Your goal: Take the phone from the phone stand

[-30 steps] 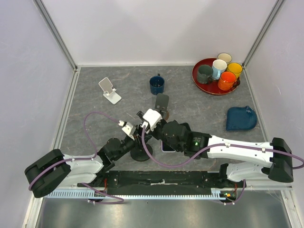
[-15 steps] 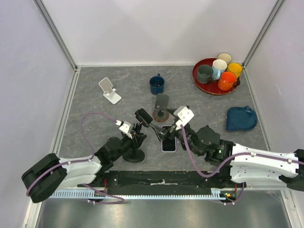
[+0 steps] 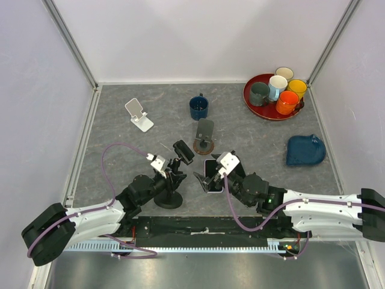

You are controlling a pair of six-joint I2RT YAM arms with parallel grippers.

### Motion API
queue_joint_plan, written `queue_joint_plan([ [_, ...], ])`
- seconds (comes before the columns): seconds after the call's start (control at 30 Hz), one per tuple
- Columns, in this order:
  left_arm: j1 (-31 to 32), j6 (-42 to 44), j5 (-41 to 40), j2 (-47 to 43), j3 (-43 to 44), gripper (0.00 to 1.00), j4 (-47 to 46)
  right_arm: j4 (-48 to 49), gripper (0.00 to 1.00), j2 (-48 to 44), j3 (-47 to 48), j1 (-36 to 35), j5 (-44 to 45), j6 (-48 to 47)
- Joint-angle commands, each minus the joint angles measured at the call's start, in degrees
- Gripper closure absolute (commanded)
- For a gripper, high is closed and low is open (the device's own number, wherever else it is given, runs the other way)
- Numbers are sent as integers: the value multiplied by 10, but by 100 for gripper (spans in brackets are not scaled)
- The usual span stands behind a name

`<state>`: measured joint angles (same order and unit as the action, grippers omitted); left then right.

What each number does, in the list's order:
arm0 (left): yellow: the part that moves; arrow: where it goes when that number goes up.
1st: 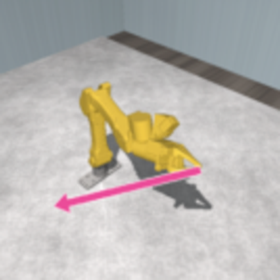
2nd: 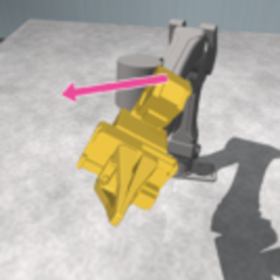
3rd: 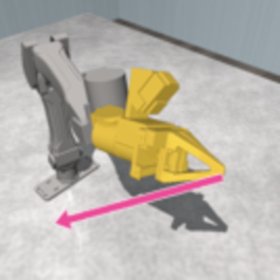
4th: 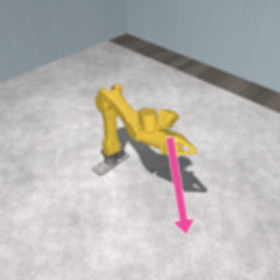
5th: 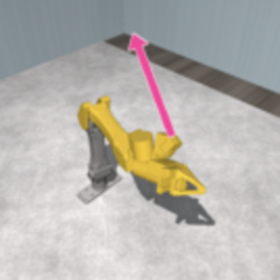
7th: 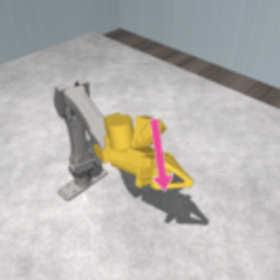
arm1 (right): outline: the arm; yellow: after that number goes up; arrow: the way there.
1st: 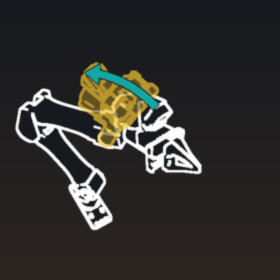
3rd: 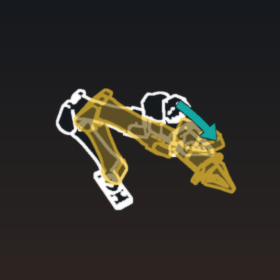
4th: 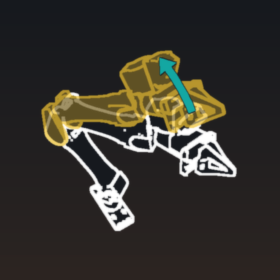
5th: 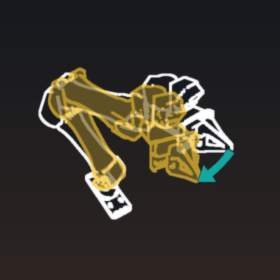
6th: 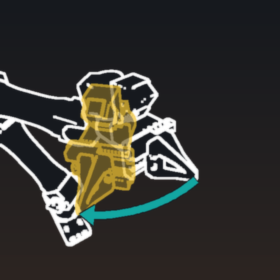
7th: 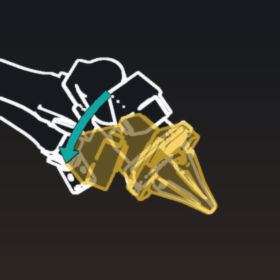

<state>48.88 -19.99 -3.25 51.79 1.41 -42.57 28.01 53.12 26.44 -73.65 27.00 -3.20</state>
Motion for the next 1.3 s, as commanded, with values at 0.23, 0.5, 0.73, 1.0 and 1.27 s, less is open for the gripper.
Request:
queue_joint_plan([
  [0.23, 0, 11, 55, -39, -11, 98, -114, 151, 9, 60, 1, 13, 1, 51],
  [0.5, 1, 13, 61, -24, -11, 98, -125, 187, 13, 156, 67, 13, 76, 77],
  [0.73, 0, 24, 60, -23, -10, 98, -129, 170, 22, 217, 131, 13, 150, 59],
  [1.0, 1, 30, 61, -15, -11, 98, -141, 112, 34, 252, 174, 13, 147, 43],
  [1.27, 1, 37, 56, -13, -11, 98, -148, 50, 46, 261, 201, 13, 120, 55],
])
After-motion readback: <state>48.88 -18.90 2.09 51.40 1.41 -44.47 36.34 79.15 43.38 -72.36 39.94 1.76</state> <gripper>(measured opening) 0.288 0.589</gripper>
